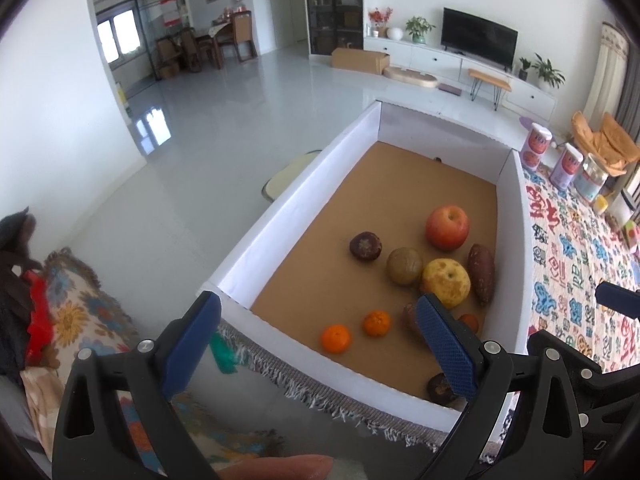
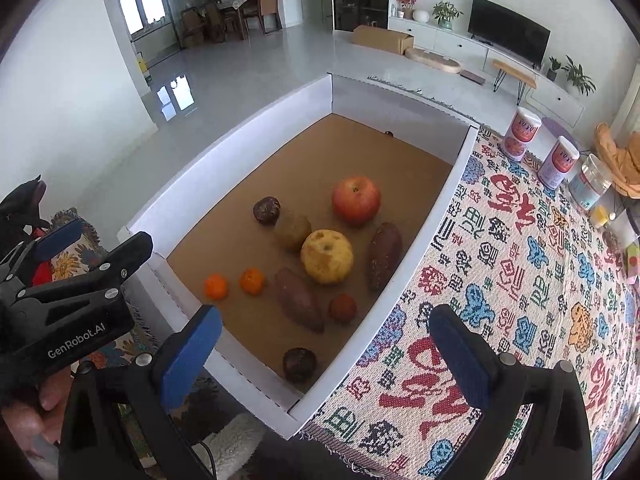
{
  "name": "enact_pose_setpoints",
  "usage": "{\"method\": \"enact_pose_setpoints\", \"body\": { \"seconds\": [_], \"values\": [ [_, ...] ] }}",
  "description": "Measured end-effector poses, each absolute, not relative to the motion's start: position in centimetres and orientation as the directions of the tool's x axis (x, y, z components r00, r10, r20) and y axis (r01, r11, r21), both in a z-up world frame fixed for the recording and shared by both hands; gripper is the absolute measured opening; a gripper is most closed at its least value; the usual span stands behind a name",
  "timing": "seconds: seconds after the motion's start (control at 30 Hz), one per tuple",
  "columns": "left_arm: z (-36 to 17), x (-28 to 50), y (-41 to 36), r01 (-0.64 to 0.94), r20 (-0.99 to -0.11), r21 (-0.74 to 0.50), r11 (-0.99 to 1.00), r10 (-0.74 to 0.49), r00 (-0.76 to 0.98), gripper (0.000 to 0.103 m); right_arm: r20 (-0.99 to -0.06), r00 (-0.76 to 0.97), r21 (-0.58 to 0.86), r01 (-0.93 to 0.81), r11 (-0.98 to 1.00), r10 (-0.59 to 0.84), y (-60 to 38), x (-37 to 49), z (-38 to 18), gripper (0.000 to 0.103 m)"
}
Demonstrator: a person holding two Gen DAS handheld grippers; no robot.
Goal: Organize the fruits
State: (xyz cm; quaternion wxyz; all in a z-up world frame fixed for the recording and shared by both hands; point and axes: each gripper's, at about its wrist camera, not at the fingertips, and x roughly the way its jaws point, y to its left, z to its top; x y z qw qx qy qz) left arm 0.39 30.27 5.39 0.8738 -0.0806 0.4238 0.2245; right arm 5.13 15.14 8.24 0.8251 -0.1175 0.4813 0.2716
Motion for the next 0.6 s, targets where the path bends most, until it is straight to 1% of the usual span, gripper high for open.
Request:
{"method": "enact_pose_setpoints", "body": {
  "seconds": [0.27, 0.6],
  "values": [
    [5.41, 0.51, 30.29, -0.460, -0.782, 0.046, 0.887, 0.319, 0.536, 0.099, -0.854, 0.404, 0.053, -0.559, 0.827, 0.328, 15.12, 5.35, 8.63, 0.103],
    [5.59, 0.29, 31.03, -0.481, -0.783, 0.031, 0.876, 0.321, 0.533, 0.099, -0.857, 0.380, 0.072, -0.580, 0.812, 0.347, 16.02, 4.87, 8.80, 0.103]
  ]
}}
